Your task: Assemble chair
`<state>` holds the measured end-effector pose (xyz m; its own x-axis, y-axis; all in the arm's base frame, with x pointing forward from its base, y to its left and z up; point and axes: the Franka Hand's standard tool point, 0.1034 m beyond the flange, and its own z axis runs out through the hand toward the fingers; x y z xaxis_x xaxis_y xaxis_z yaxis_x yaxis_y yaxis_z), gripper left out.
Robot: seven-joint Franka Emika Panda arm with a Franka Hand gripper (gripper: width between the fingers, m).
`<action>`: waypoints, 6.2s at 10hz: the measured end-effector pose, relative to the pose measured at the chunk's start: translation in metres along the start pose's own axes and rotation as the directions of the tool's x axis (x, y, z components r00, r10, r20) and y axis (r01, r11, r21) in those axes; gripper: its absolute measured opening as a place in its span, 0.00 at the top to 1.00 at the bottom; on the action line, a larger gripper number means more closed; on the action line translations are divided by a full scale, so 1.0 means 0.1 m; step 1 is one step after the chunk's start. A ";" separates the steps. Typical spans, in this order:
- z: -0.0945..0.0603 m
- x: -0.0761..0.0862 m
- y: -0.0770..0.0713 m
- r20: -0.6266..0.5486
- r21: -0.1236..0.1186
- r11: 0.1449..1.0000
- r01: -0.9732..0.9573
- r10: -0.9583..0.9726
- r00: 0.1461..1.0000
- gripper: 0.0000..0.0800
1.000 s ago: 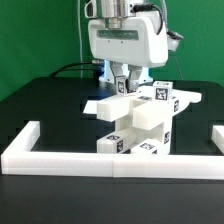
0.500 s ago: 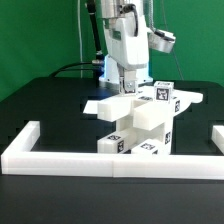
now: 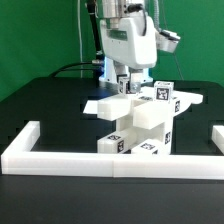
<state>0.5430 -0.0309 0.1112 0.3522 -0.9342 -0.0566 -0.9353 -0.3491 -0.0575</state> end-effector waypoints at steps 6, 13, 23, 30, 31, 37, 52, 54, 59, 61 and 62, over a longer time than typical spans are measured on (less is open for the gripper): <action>0.00 0.02 0.00 -0.002 0.001 0.899 0.437 -0.437 0.899 0.19; 0.01 0.02 0.02 0.002 -0.013 0.521 0.853 -0.853 0.522 0.19; 0.01 0.04 0.03 0.010 -0.019 0.268 0.963 -0.963 0.268 0.64; 0.01 0.02 0.03 -0.001 -0.022 0.746 0.666 -0.666 0.746 0.64; 0.01 0.02 0.03 -0.003 -0.021 0.813 0.582 -0.582 0.813 0.64; 0.02 0.01 0.03 0.003 -0.002 0.990 0.138 -0.138 0.990 0.64; 0.03 -0.03 0.01 0.015 0.008 0.993 0.116 -0.116 0.993 0.19; 0.03 0.00 0.02 0.011 0.011 0.959 0.283 -0.283 0.959 0.19; 0.04 0.01 0.02 0.006 0.011 0.787 0.617 -0.617 0.787 0.19; 0.04 0.02 0.03 0.004 0.005 0.711 0.703 -0.703 0.711 0.19; 0.03 0.02 0.03 0.004 -0.007 0.635 0.773 -0.773 0.635 0.19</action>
Offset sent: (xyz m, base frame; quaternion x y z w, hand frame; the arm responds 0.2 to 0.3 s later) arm 0.0000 0.0000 0.0000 0.0000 0.0000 -0.1938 0.9810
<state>0.5409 -0.0337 0.1075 0.9464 -0.3229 0.0044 -0.3217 -0.9440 -0.0735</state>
